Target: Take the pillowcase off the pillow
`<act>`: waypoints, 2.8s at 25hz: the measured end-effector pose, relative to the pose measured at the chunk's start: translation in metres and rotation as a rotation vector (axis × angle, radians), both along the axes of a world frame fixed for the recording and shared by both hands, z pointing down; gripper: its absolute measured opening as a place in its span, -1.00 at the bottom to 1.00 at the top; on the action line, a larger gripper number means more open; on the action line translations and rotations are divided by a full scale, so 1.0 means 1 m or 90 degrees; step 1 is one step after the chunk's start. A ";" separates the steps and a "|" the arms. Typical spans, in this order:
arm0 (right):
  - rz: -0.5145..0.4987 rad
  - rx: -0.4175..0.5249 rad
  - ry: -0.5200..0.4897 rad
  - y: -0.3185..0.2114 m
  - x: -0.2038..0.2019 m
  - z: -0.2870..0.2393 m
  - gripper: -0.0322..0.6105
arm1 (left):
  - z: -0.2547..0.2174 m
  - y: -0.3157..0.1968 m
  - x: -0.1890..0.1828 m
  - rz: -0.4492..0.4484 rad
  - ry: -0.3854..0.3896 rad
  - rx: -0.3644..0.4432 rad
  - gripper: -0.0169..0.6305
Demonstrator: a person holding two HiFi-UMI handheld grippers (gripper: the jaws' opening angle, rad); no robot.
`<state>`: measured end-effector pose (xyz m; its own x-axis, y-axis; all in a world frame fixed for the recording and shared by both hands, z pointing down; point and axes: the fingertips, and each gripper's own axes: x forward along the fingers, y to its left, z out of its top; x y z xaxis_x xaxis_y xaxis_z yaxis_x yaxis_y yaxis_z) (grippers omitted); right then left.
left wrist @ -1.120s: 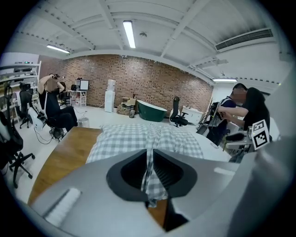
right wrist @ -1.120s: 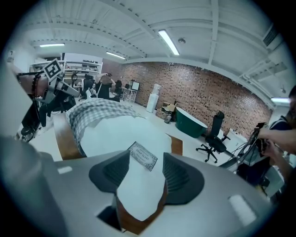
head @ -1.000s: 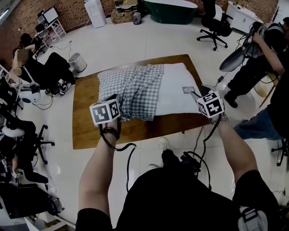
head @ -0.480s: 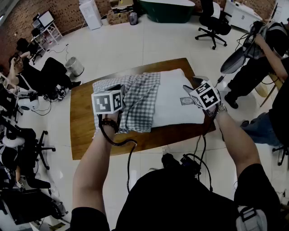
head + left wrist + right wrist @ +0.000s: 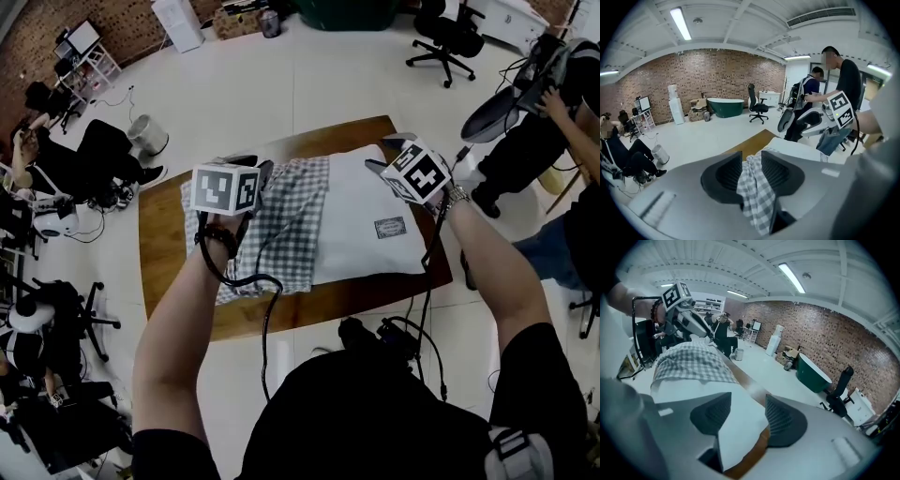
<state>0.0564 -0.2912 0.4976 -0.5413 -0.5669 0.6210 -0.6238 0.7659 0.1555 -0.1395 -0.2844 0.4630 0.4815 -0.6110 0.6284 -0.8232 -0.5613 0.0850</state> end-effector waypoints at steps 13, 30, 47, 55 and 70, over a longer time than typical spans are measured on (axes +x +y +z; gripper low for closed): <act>-0.187 -0.200 -0.018 -0.105 -0.010 0.046 -0.07 | 0.033 -0.104 0.073 0.242 -0.084 -0.192 -0.32; -0.349 -0.480 0.011 -0.145 -0.061 0.145 0.07 | 0.165 -0.143 0.059 0.292 -0.112 -0.560 -0.29; -0.352 -0.296 0.089 -0.119 -0.013 0.084 -0.86 | 0.140 -0.150 0.011 0.168 -0.178 -0.544 -0.90; -0.334 -0.183 0.148 -0.105 0.021 0.049 -0.86 | 0.131 -0.137 -0.036 0.132 -0.292 -0.499 -0.90; -0.244 -0.187 0.171 -0.107 0.066 0.071 -0.86 | 0.131 -0.114 -0.108 0.009 -0.276 -0.465 -0.90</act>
<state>0.1227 -0.3977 0.5687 -0.4753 -0.1430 0.8681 -0.2593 0.9656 0.0171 -0.2477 -0.3984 0.5938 0.1110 0.0245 0.9935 -0.8602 -0.4984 0.1084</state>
